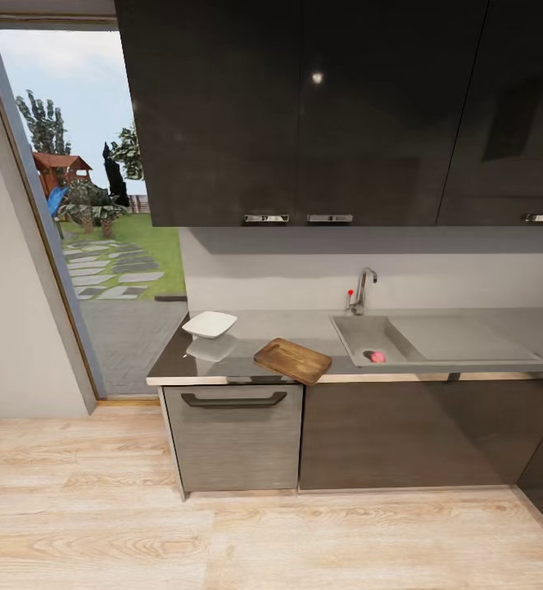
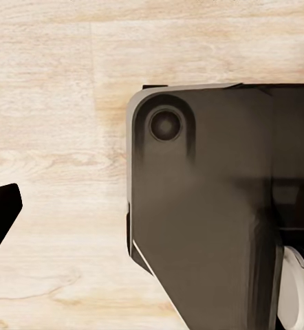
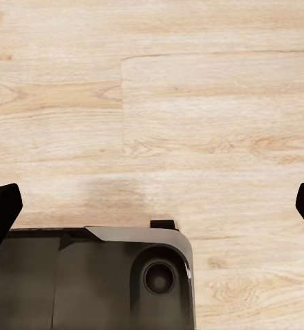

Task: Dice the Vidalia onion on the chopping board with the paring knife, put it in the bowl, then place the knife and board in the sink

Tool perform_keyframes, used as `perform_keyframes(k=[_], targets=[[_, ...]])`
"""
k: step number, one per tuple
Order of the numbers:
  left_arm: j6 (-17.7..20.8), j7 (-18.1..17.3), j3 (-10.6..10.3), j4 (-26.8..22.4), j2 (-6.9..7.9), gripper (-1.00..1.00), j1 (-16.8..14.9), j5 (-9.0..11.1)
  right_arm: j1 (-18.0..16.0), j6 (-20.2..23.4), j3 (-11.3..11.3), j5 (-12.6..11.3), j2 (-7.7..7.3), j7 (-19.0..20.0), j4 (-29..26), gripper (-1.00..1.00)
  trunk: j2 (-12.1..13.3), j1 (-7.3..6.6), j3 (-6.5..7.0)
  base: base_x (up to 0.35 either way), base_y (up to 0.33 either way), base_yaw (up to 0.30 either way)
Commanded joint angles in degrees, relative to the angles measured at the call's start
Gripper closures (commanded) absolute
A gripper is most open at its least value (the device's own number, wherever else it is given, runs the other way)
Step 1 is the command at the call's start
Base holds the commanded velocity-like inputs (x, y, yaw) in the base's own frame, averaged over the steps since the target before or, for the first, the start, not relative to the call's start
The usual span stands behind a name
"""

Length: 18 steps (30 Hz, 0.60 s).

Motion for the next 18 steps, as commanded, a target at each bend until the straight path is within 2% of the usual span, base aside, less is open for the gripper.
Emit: perform_keyframes(k=[1, 18], targets=[[-0.2, 0.0, 0.0, 0.0, -0.02, -1.0, 0.0, 0.0, 0.0, -0.2, 0.0, 0.0, 0.02, -0.2, 0.1, -1.0, 0.0, 0.02, 0.0, 0.0, 0.0, 0.0], [-0.2, 0.0, 0.0, 0.1, 0.02, -1.0, 0.0, 0.0, 0.0, -0.2, 0.0, 0.0, 0.02, -0.2, 0.1, -1.0, 0.0, 0.02, 0.0, 0.0, 0.0, 0.0]])
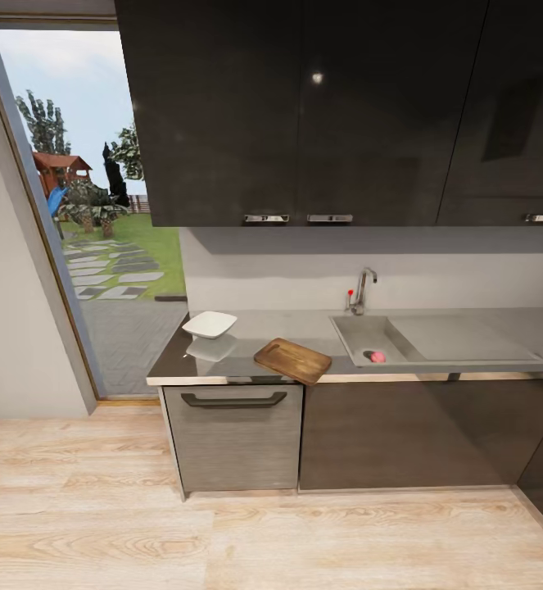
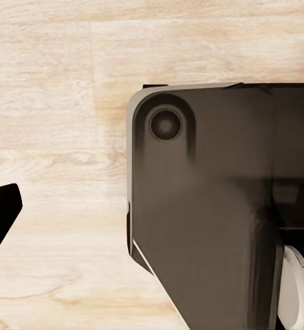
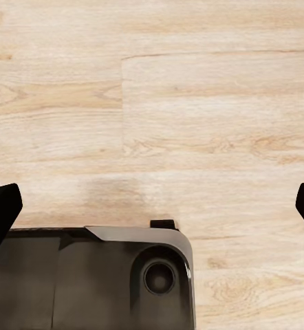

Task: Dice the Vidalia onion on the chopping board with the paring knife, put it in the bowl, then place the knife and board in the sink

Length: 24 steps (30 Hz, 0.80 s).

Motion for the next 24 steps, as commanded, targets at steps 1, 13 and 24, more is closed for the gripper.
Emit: perform_keyframes(k=[1, 13, 24], targets=[[-0.2, 0.0, 0.0, 0.0, 0.01, -1.0, 0.0, 0.0, 0.0, -0.2, 0.0, 0.0, 0.02, -0.2, 0.1, -1.0, 0.0, 0.02, 0.0, 0.0, 0.0, 0.0], [-0.2, 0.0, 0.0, 0.0, -0.02, -1.0, 0.0, 0.0, 0.0, -0.2, 0.0, 0.0, 0.02, -0.2, 0.0, -1.0, 0.0, 0.02, 0.0, 0.0, 0.0, 0.0], [-0.2, 0.0, 0.0, 0.0, -0.04, -1.0, 0.0, 0.0, 0.0, -0.1, 0.0, 0.0, 0.02, -0.2, 0.0, -1.0, 0.0, 0.02, 0.0, 0.0, 0.0, 0.0]])
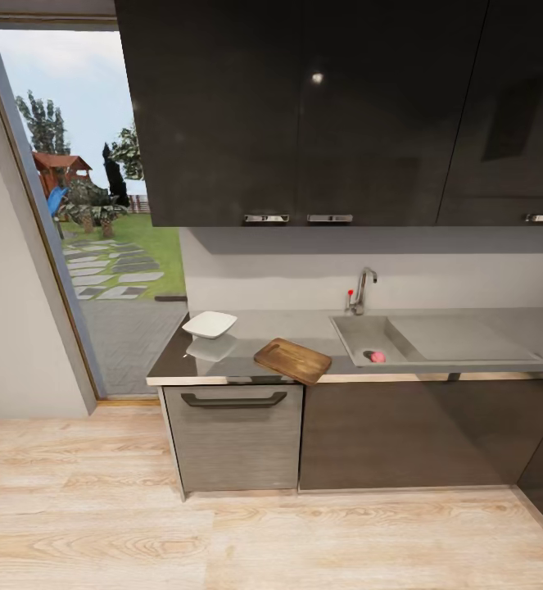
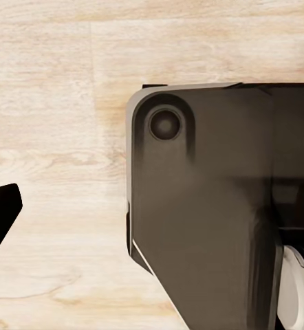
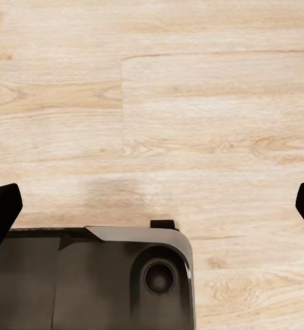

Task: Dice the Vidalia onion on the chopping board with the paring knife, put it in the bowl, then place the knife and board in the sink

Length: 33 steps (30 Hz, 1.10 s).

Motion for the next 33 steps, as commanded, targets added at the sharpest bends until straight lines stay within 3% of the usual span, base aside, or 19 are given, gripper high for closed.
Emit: perform_keyframes(k=[1, 33], targets=[[-0.2, 0.0, 0.0, 0.0, -0.01, -1.0, 0.0, 0.0, 0.0, -0.2, 0.0, 0.0, 0.02, -0.2, 0.1, -1.0, 0.0, 0.02, 0.0, 0.0, 0.0, 0.0], [-0.2, 0.0, 0.0, -0.1, 0.01, -1.0, 0.0, 0.0, 0.0, -0.2, 0.0, 0.0, 0.02, -0.2, 0.1, -1.0, 0.0, 0.02, 0.0, 0.0, 0.0, 0.0]])
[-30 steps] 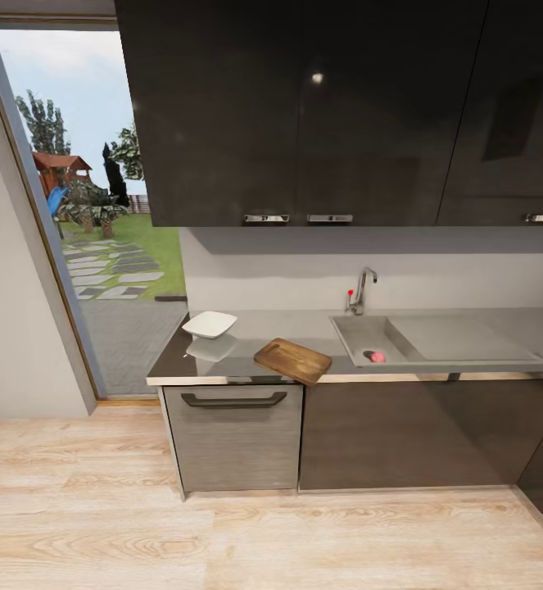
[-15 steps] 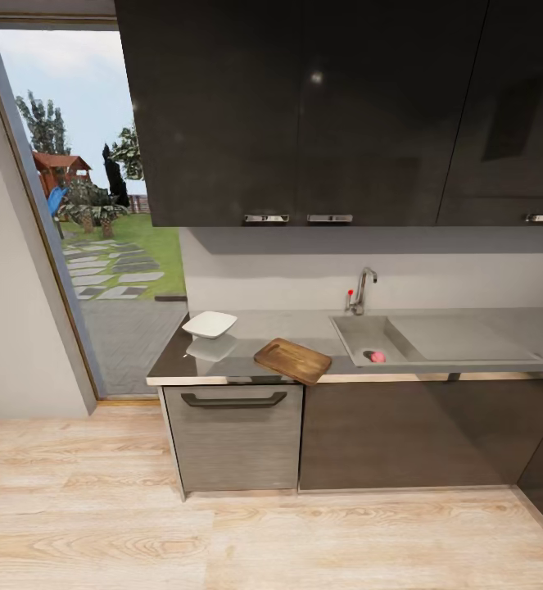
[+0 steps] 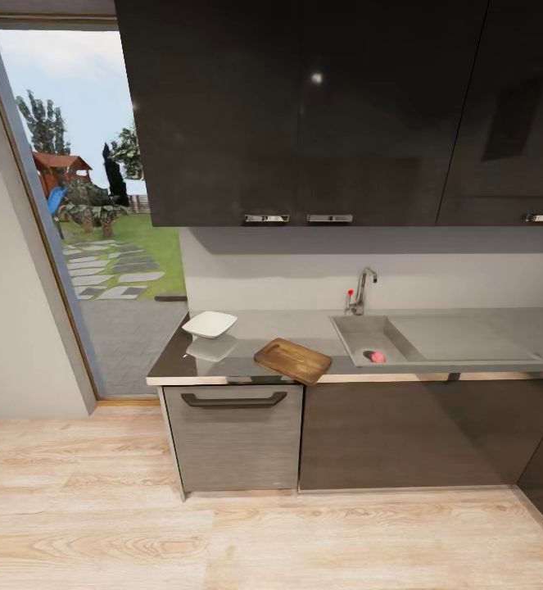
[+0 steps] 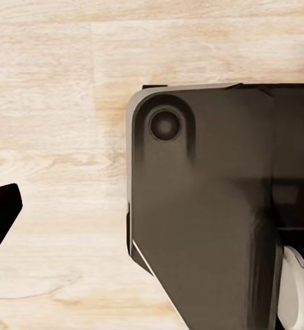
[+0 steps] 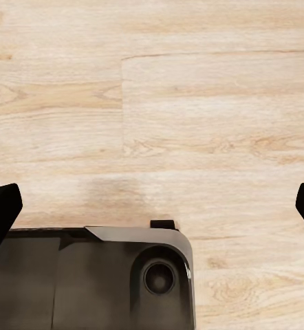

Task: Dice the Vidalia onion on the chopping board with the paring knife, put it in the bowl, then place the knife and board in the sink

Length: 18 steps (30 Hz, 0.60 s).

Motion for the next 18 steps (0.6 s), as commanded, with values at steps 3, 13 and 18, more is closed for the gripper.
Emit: perform_keyframes(k=[3, 13, 18], targets=[[-0.2, 0.0, 0.0, 0.0, 0.03, -1.0, 0.0, 0.0, 0.0, -0.2, 0.0, 0.0, 0.02, -0.2, 0.1, -1.0, 0.0, 0.02, 0.0, 0.0, 0.0, 0.0], [-0.2, 0.0, 0.0, 0.0, 0.02, -1.0, 0.0, 0.0, 0.0, -0.2, 0.0, 0.0, 0.02, -0.2, 0.1, -1.0, 0.0, 0.02, 0.0, 0.0, 0.0, 0.0], [-0.2, 0.0, 0.0, 0.1, 0.02, -1.0, 0.0, 0.0, 0.0, -0.2, 0.0, 0.0, 0.02, -0.2, 0.0, -1.0, 0.0, 0.02, 0.0, 0.0, 0.0, 0.0]])
